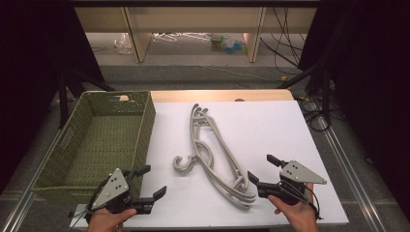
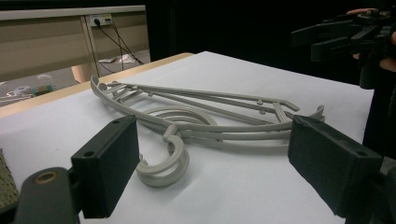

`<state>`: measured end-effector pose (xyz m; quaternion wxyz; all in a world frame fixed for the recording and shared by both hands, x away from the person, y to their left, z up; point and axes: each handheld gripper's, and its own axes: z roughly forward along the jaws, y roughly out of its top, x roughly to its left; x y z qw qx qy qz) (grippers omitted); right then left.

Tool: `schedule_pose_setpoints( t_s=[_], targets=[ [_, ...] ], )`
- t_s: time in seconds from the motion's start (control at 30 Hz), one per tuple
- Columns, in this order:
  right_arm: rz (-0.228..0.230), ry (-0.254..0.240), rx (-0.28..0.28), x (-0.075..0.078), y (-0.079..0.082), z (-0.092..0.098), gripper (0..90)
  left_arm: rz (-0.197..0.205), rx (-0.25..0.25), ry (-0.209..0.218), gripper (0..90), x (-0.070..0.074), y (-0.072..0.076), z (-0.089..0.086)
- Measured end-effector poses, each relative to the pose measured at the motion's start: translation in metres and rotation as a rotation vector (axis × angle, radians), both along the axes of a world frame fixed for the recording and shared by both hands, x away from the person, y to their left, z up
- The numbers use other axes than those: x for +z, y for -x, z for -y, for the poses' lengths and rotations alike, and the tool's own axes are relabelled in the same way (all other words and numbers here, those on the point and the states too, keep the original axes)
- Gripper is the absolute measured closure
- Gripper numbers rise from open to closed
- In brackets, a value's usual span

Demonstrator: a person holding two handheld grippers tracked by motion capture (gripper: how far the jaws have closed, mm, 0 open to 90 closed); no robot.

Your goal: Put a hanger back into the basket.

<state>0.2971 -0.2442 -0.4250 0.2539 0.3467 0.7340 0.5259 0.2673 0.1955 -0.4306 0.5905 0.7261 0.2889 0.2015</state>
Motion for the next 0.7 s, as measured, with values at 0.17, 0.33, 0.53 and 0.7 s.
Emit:
schedule_pose_setpoints(
  t_s=[0.17, 0.33, 0.53, 0.7],
  targets=[
    [-0.005, 0.004, -0.01, 0.0, -0.001, 0.0, 16.1, -0.013, 0.004, 0.009, 16.3, -0.001, 0.001, 0.001],
    [-0.013, 0.009, -0.016, 0.0, 0.0, -0.002, 16.4, 0.002, -0.008, 0.007, 16.2, -0.001, 0.0, 0.001],
    [-0.019, 0.029, 0.008, 0.003, -0.001, -0.01, 17.6, -0.004, 0.0, -0.003, 16.2, -0.001, 0.0, 0.001],
    [-0.024, 0.054, 0.038, 0.007, -0.002, -0.019, 18.4, -0.003, -0.001, -0.005, 16.2, -0.001, 0.0, 0.001]
  ],
)
